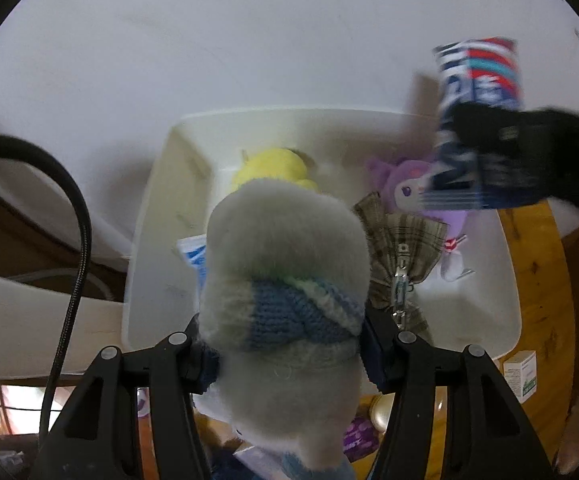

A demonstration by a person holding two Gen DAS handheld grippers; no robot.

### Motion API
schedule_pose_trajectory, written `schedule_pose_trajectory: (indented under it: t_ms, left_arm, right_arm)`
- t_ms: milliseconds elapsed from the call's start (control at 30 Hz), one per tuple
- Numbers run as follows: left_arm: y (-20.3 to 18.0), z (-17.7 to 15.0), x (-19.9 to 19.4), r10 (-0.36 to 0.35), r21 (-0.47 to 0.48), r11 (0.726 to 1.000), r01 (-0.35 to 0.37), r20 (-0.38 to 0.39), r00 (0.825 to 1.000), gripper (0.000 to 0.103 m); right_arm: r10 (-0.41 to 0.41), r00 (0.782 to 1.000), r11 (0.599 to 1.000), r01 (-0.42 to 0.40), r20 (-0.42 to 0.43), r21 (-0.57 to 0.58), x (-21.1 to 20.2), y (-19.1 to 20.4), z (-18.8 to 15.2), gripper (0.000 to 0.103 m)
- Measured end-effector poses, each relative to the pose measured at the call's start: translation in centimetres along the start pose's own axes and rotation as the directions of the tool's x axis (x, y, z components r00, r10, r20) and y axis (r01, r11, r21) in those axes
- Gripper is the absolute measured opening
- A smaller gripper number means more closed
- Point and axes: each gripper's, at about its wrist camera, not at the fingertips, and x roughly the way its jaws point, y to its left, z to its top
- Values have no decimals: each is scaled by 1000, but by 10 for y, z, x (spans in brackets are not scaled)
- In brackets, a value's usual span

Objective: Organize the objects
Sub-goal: 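Carry the white plush and snack bag up over the white tray with both grippers, then lower both items into the tray and open both grippers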

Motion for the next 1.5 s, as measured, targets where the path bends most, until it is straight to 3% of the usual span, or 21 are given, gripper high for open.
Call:
schedule_pose_trajectory:
  t_ms: [200, 267, 367, 500, 667, 1067, 1500]
  left_arm:
    - [-7, 11, 20, -93, -6, 996, 93, -21, 995, 65]
    - [-8, 12, 21, -114, -14, 993, 114, -14, 993, 65]
    - [-7, 12, 17, -118, -30, 993, 118, 5, 993, 65]
    - [0, 13, 7, -100, -57, 993, 102, 33, 994, 81]
    - [10, 15, -9, -81, -87, 992, 86, 59, 995, 83]
    - [30, -2, -59, -48, -122, 991, 62, 116, 992, 85]
    - [28, -45, -163, -53, -98, 992, 74, 202, 978, 85]
  right_arm:
    - [14, 998, 999, -16, -66, -29, 34, -4, -4, 42]
    - [25, 998, 999, -28, -57, -37, 35, -5, -5, 51]
    - [42, 999, 999, -42, -20, -33, 18, -1, -18, 63]
    - [59, 998, 998, -59, 6, -19, 9, -4, -19, 63]
    - [47, 999, 999, -47, 15, -10, -6, -12, -21, 63]
    - [19, 998, 1000, -18, 56, -17, -72, -14, -36, 63]
    - [7, 989, 999, 0, 145, -47, -181, -6, -70, 63]
